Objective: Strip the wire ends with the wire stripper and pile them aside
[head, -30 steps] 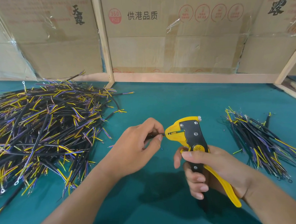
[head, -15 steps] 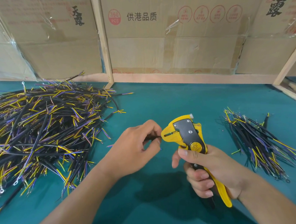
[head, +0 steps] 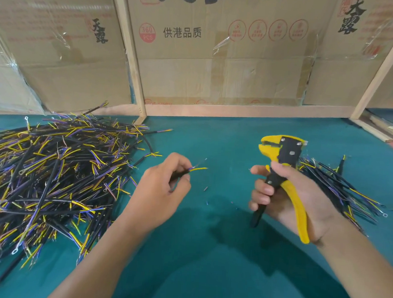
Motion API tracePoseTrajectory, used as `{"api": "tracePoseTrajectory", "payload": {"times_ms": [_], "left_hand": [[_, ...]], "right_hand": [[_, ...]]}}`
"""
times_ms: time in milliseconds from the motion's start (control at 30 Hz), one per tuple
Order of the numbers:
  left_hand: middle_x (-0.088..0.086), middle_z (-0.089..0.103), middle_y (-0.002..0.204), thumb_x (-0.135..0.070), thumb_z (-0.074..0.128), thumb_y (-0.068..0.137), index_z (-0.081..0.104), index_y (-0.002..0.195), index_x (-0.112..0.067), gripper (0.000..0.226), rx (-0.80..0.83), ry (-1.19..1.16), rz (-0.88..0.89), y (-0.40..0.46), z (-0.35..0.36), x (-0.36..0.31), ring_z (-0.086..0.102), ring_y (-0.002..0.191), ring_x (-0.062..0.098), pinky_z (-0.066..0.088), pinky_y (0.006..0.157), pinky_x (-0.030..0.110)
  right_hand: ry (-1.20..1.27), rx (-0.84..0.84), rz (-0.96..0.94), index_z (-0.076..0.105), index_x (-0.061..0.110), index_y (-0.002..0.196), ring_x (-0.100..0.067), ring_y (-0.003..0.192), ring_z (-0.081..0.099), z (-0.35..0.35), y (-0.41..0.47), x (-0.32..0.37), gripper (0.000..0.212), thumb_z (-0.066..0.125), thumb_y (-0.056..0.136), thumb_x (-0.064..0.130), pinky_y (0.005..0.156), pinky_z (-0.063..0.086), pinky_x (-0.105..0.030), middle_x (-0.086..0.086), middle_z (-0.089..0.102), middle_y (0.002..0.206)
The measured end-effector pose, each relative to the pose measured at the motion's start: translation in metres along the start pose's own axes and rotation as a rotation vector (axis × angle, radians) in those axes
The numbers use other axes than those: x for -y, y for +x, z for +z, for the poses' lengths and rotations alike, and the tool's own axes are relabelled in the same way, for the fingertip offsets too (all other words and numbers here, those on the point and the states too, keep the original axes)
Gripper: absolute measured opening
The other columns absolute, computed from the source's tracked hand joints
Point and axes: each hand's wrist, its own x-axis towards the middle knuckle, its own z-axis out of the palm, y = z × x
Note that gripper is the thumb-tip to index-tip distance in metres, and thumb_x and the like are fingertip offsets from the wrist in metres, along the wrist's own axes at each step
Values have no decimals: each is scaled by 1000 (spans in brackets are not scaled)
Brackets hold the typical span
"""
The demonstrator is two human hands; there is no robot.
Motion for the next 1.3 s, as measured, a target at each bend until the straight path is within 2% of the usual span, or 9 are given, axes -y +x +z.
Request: {"api": "tracePoseTrajectory", "payload": {"times_ms": [267,400,500,700,900,1033,1133,1200,1300], "left_hand": [[-16,74,86,-24,58,94,61,101,-31,10,4,-113,-94,-2,6,-5,65,67,11,48,64,18],[7,73,71,-12,55,97,58,86,-11,11,-172,-521,-537,4,17,-17,42,42,11,34,45,20],[6,68,65,-11,53,96,58,89,-8,10,-29,-636,-704,19,24,-38,35,36,11,26,40,20],[5,70,63,-9,54,97,57,74,-6,23,247,-667,-648,79,71,-104,47,35,11,33,35,18],[10,70,69,-7,53,95,58,81,1,17,311,-513,-794,127,141,-115,54,34,10,41,36,16],[19,73,87,-10,59,97,60,107,8,21,394,-419,-806,134,174,-116,59,39,16,44,36,20],[21,63,84,-16,56,100,53,106,6,23,458,-512,-829,130,187,-114,64,53,25,58,55,32],[18,58,84,-19,52,100,54,95,-4,16,462,-495,-750,130,182,-114,60,67,32,56,72,37],[12,67,89,-26,59,97,63,92,-12,15,337,-343,-421,119,146,-107,62,84,29,45,72,30]], "right_hand": [[79,107,122,51,9,109,-29,70,53,0,10,-25,36,63,77,16,70,53,-44,-13,51,80],[35,120,190,48,10,109,-28,71,53,4,10,-36,37,60,74,13,70,53,-42,-13,52,81],[-22,100,230,48,9,111,-28,68,55,6,11,-40,43,64,71,14,69,53,-41,-13,56,81],[-11,110,227,51,10,100,-27,68,52,5,10,-41,24,61,79,14,71,50,-39,-12,52,80],[-21,113,226,49,10,94,-27,67,48,8,11,-40,6,43,93,11,70,47,-39,-13,47,81],[-67,173,168,66,14,86,-35,97,43,5,11,-42,24,47,95,24,91,40,-47,-19,51,104],[-54,198,142,74,18,80,-30,88,56,2,9,-43,27,54,89,33,85,48,-40,-11,65,94],[-43,184,159,72,16,80,-28,85,53,2,9,-43,25,52,89,27,81,48,-38,-11,62,91],[-62,112,198,57,8,94,-29,72,52,5,10,-40,13,51,90,18,72,50,-40,-16,53,86]]}}
